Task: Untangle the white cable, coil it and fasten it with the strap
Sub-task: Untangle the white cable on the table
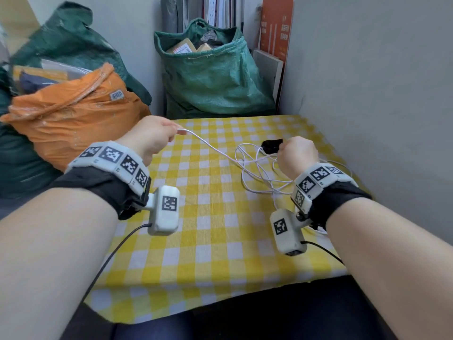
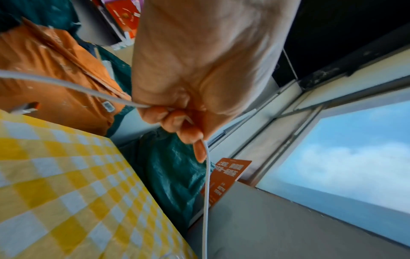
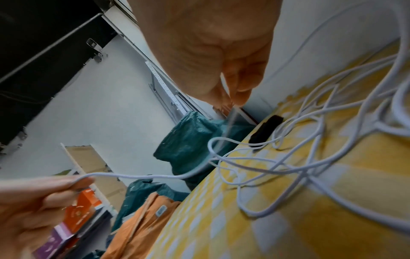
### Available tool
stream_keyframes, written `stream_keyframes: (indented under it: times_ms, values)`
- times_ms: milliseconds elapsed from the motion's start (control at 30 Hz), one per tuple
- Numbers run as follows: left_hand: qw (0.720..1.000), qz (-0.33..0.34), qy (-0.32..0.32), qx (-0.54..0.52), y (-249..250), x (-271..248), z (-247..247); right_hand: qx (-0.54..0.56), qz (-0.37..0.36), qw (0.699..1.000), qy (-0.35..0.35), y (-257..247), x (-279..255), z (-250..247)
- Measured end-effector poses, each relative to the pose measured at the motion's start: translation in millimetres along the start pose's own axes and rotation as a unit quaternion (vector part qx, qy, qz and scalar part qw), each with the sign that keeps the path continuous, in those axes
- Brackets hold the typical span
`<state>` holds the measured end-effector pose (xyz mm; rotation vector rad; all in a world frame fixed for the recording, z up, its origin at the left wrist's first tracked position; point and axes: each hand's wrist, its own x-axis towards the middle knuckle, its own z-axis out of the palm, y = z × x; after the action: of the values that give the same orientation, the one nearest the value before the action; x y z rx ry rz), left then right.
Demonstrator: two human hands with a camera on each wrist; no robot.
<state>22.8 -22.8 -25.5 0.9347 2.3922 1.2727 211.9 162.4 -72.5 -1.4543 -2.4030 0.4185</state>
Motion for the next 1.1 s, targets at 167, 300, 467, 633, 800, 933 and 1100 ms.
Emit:
stream_keyframes:
  times_ms: [167,300,467,633,800,933,1100]
  values:
    - [0.989,0.051,-0.139,0.018,28,-11,26,0.219,-0.237,0.944,-0.074,-40,-27,-1]
    - [0.985,0.074,-0.151,-0.041,33,-17,37,0.248,-0.267,0.929,-0.062,-51,-29,-1]
    - [0.993,0.038,-0.103,-0.034,13,-17,24,0.155,-0.158,0.975,0.029,-22,-9,1]
    - [0.987,0.005,-0.055,-0.152,-4,-15,7,-0.002,-0.005,1.0,-0.009,16,14,3]
    - [0.974,0.015,-0.133,-0.181,8,-19,13,-0.019,-0.005,0.999,-0.035,0,2,0]
    - [0.972,0.039,-0.175,-0.15,23,-23,30,0.072,-0.193,0.978,0.014,-34,-21,-5]
    - [0.972,0.051,-0.16,-0.163,24,-23,38,0.268,-0.256,0.923,-0.106,-56,-37,-5]
